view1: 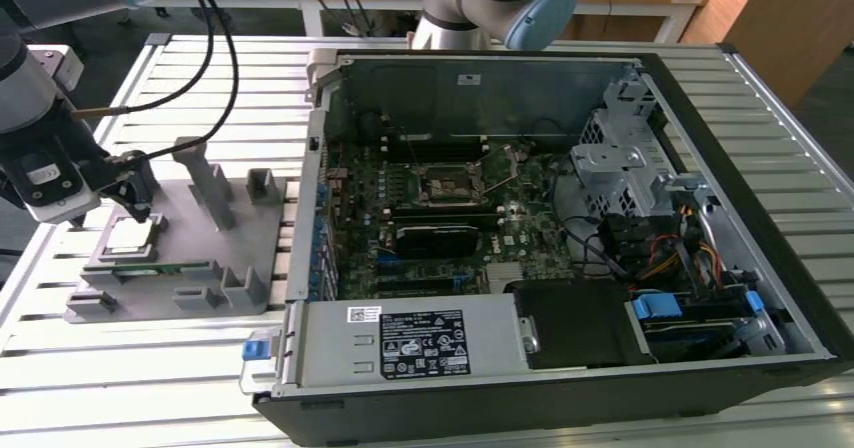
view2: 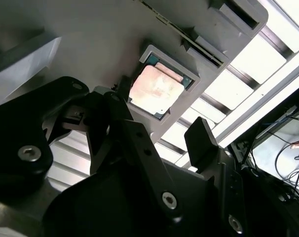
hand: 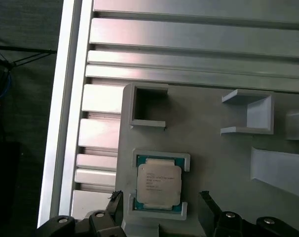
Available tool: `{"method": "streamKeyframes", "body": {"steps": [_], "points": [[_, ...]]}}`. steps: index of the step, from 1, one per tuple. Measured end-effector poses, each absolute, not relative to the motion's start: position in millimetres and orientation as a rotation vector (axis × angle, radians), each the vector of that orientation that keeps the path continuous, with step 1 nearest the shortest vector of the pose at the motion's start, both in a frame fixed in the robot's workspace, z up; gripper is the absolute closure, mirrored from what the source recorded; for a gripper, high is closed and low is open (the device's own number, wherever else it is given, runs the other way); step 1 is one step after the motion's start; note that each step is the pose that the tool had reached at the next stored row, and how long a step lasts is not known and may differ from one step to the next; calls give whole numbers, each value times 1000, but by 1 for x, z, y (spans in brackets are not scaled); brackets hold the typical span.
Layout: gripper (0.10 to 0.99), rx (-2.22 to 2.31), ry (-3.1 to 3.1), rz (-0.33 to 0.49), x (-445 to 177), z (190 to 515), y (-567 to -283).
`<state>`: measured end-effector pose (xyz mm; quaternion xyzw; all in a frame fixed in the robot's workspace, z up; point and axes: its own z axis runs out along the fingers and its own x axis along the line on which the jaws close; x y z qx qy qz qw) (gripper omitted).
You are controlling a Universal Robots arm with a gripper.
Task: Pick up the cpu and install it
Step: 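Pick up the cpu and move it towards the insertion slot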
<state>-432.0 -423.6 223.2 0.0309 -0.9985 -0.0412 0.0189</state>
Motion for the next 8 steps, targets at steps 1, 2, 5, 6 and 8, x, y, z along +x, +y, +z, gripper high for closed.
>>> {"method": "streamKeyframes", "body": {"steps": [1,2,5,6,8], "points": [[380,92,-3100,-128,-432,222,-424],[380,87,-3100,-128,-432,220,-423],[380,85,-3100,-128,-432,218,-423],[380,85,-3100,-128,-432,217,-423],[380,85,-3100,-128,-432,216,-423]]}}
